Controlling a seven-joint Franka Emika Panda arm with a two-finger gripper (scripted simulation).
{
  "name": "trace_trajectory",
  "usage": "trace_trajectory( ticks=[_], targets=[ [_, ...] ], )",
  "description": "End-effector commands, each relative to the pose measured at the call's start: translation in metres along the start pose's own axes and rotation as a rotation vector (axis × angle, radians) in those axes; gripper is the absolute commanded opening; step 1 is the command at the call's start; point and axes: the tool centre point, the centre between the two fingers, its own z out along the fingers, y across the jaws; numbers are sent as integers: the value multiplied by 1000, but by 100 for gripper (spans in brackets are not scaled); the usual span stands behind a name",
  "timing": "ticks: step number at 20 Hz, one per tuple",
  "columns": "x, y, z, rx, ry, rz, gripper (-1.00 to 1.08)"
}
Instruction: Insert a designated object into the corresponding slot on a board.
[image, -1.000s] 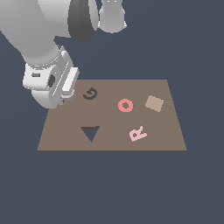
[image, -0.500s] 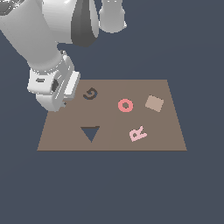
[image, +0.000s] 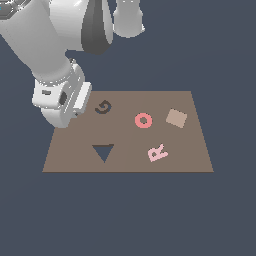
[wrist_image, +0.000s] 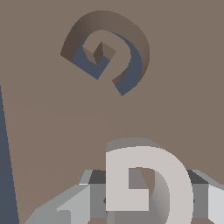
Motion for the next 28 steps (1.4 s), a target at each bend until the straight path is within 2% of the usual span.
trace_trajectory(
  ticks=[1, 9, 15, 21, 28],
  targets=[
    [0, 0, 1, 1, 0, 0, -100],
    [0, 0, -3, 1, 0, -4, -100],
    [6, 2, -3, 1, 0, -63, -100],
    [19, 4, -4, 1, 0, -193, -100],
    [43, 3, -6, 0, 0, -435, -100]
  ],
)
